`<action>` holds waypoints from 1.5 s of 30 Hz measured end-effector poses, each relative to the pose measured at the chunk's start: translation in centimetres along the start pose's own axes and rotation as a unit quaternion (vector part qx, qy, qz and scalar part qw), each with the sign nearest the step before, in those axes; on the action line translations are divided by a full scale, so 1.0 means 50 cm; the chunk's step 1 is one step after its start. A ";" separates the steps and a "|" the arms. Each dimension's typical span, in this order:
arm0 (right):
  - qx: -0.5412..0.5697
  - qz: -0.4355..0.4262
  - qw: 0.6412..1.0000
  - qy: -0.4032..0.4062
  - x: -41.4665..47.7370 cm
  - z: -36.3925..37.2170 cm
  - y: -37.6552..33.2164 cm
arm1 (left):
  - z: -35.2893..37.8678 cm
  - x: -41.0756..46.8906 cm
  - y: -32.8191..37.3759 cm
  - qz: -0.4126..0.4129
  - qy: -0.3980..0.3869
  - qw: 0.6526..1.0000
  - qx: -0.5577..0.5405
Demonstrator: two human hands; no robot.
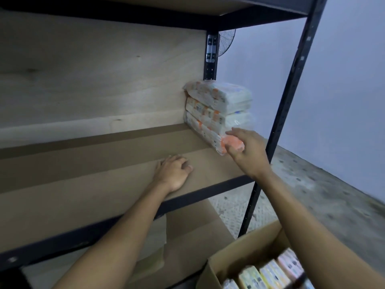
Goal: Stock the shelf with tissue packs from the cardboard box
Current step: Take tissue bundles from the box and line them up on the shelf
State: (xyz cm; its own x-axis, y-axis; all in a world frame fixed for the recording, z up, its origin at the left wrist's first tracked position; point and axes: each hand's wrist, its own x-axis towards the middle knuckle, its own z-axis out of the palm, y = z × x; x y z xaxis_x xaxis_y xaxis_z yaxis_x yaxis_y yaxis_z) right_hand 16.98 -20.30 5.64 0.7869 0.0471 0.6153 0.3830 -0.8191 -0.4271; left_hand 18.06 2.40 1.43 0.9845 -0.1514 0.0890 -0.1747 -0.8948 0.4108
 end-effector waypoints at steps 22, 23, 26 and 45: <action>-0.051 0.160 0.959 -0.226 -0.521 0.028 0.173 | 0.325 -0.321 0.156 0.073 -0.135 0.977 -0.147; -0.049 0.169 0.954 -0.241 -0.537 0.038 0.187 | 0.350 -0.322 0.155 0.056 -0.153 0.975 -0.148; -0.046 0.179 0.943 -0.276 -0.573 0.064 0.223 | 0.417 -0.319 0.155 0.007 -0.206 0.968 -0.146; -0.063 0.120 0.890 -0.436 -0.657 0.252 0.416 | 0.713 -0.235 0.139 -0.279 -0.319 0.904 -0.064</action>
State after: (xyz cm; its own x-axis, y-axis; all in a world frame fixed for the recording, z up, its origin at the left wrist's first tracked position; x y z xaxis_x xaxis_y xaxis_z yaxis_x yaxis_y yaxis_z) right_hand 5.20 -31.69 -31.79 0.9362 0.2435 -0.2537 0.1401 -0.9200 -0.3659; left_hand 5.90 -17.02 -29.09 0.7226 0.0617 -0.6885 0.3922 -0.8568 0.3348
